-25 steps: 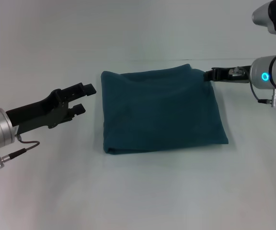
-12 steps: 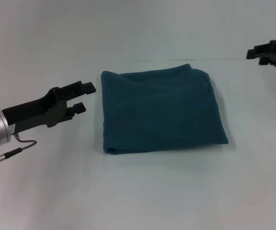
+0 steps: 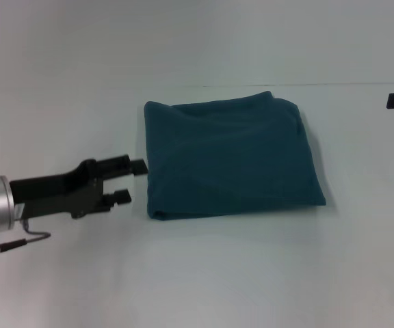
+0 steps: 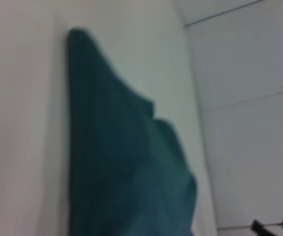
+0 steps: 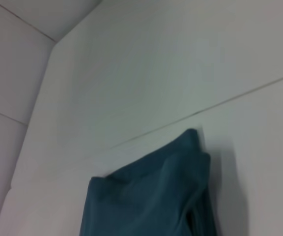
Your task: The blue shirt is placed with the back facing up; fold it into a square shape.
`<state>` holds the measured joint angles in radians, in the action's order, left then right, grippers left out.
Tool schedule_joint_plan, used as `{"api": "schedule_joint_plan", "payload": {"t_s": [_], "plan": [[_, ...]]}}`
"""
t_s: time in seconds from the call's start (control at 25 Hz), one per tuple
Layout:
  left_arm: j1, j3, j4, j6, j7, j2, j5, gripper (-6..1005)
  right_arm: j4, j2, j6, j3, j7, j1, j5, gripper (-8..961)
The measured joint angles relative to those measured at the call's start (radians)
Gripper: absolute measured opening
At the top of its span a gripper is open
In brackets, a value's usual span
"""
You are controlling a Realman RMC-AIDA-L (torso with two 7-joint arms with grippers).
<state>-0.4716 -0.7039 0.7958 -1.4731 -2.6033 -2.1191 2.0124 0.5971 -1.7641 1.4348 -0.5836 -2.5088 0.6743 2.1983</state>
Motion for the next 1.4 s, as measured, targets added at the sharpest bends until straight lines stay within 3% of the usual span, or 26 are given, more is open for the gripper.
{"api": "schedule_joint_plan", "payload": {"t_s": [0.2, 0.72, 1.08, 1.4], "plan": [[-0.001, -0.005, -0.020, 0.011, -0.044, -0.018, 0.049, 827, 0.010, 0.005, 0.021, 0.002, 0.001, -0.014, 0.000, 917], [-0.070, -0.020, -0.188, 0.273, -0.041, -0.041, 0.086, 828, 0.012, -0.003, 0.023, 0.004, 0.016, -0.004, -0.002, 918], [-0.114, -0.058, -0.237, 0.347, -0.038, -0.040, 0.087, 781, 0.012, -0.005, 0.021, 0.008, 0.016, -0.010, -0.002, 918], [-0.104, -0.048, -0.237, 0.348, -0.006, -0.042, 0.077, 718, 0.012, -0.004, 0.022, 0.016, 0.016, -0.014, -0.002, 917]]}}
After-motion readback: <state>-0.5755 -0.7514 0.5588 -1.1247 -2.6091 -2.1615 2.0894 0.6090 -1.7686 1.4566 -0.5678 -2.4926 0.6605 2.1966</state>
